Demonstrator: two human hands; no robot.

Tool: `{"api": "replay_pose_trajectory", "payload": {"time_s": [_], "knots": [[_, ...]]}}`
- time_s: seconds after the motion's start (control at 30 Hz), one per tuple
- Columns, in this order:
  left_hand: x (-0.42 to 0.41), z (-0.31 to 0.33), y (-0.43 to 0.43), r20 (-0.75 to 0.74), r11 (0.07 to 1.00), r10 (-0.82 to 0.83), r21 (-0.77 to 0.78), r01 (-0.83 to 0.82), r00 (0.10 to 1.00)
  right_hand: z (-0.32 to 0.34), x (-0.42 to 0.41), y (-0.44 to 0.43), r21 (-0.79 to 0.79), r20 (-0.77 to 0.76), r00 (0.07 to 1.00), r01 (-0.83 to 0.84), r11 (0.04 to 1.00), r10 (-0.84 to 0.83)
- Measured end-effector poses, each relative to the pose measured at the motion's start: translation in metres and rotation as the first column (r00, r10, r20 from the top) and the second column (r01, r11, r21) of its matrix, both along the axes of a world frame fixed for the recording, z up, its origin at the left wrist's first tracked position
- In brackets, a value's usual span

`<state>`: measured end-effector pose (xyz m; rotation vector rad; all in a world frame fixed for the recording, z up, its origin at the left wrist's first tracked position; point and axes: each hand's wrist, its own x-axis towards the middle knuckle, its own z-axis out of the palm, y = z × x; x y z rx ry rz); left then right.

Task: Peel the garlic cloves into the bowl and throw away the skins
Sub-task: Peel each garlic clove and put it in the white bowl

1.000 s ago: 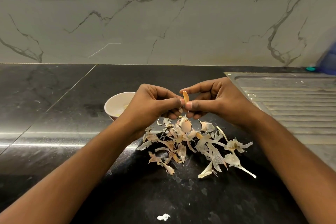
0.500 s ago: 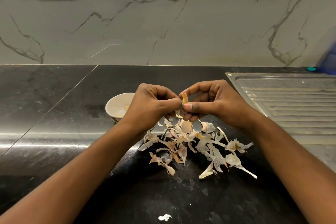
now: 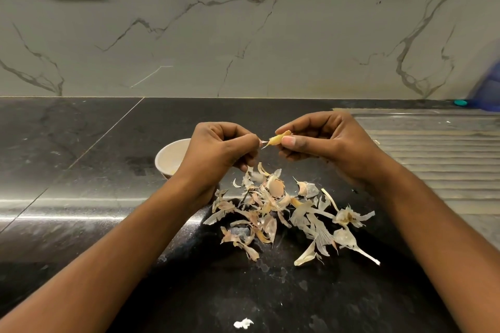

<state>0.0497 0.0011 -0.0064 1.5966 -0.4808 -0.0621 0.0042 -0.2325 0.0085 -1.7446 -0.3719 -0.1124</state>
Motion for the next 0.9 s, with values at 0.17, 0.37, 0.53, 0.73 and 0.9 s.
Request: {"api": "replay_pose_trajectory", "payload": {"time_s": [0.17,0.37,0.53,0.73,0.9], "knots": [[-0.0020,0.0006,-0.0014,-0.067,0.996,-0.066,-0.056,0.062,0.996,-0.0016,0.0017,-0.0035,-0.015,0.032,0.998,0.045,0.999,-0.045],[-0.0052,0.0001,-0.0018,-0.058,0.991,-0.128,-0.036,0.126,0.990,-0.0025,0.0020,-0.0018,-0.075,0.051,0.997,0.054,0.996,-0.050],[-0.0042,0.0007,0.0004,-0.020,0.991,-0.135,-0.001,0.135,0.991,-0.0025,0.0021,-0.0007,-0.087,0.086,0.995,0.054,0.995,-0.047],[-0.0057,0.0028,0.0002,-0.048,0.992,-0.123,-0.001,0.123,0.991,-0.0034,0.0012,-0.0006,-0.073,0.101,0.995,0.006,0.997,0.001],[-0.0096,0.0065,-0.0030,-0.209,0.977,-0.193,-0.127,0.169,0.959,-0.0042,-0.0001,0.0016,0.014,0.107,0.994,-0.040,0.999,0.039]]}}
